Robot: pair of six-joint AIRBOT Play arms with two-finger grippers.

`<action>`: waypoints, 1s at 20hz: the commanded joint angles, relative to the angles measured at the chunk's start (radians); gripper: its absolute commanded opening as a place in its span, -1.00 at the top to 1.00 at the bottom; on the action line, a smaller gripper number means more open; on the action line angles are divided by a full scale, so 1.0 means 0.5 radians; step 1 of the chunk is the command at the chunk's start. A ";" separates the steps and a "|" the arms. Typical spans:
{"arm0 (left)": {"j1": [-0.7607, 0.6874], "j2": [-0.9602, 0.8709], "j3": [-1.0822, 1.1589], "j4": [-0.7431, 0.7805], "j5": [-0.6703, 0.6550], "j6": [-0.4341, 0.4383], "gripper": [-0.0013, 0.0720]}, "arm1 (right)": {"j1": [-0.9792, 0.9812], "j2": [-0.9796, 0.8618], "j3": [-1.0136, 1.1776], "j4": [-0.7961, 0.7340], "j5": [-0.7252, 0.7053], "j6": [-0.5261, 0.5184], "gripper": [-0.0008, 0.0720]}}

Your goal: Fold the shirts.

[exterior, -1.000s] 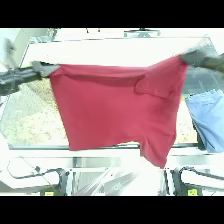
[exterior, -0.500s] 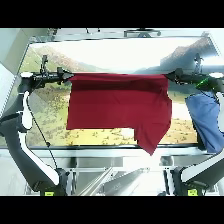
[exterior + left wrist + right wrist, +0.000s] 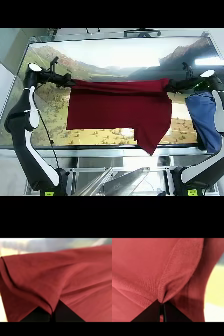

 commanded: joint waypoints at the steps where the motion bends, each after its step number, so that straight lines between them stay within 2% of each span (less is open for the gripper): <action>1: -0.118 -0.002 0.013 0.375 -0.042 -0.079 0.94 | 0.092 0.023 0.002 -0.301 -0.097 0.134 0.91; 4: -0.185 -0.002 0.013 0.617 -0.083 -0.138 0.94 | 0.134 0.023 0.002 -0.415 -0.192 0.211 0.91; 9: -0.275 -0.002 0.014 0.724 -0.130 -0.142 0.91 | 0.172 0.024 0.003 -0.454 -0.225 0.301 0.90; 10: -0.289 0.000 0.014 0.723 -0.169 -0.143 0.66 | 0.179 0.026 0.010 -0.448 -0.190 0.299 0.80; 11: -0.297 0.007 0.014 0.727 -0.232 -0.154 0.29 | 0.185 0.031 0.027 -0.455 -0.130 0.300 0.21; 12: -0.294 0.027 0.014 0.754 -0.311 -0.200 0.29 | 0.182 0.045 0.054 -0.475 -0.042 0.300 0.03; 14: -0.272 0.112 0.014 0.932 -0.472 -0.335 0.29 | 0.156 0.141 0.101 -0.605 0.138 0.405 0.03; 16: -0.212 0.246 -0.008 0.936 -0.552 -0.385 0.29 | 0.108 0.320 0.100 -0.723 0.252 0.484 0.03; 18: -0.136 0.446 -0.176 0.929 -0.513 -0.384 0.29 | 0.044 0.523 0.032 -0.831 0.372 0.555 0.03; 20: -0.034 0.664 -0.466 0.903 -0.435 -0.365 0.29 | -0.039 0.776 -0.226 -0.866 0.404 0.584 0.03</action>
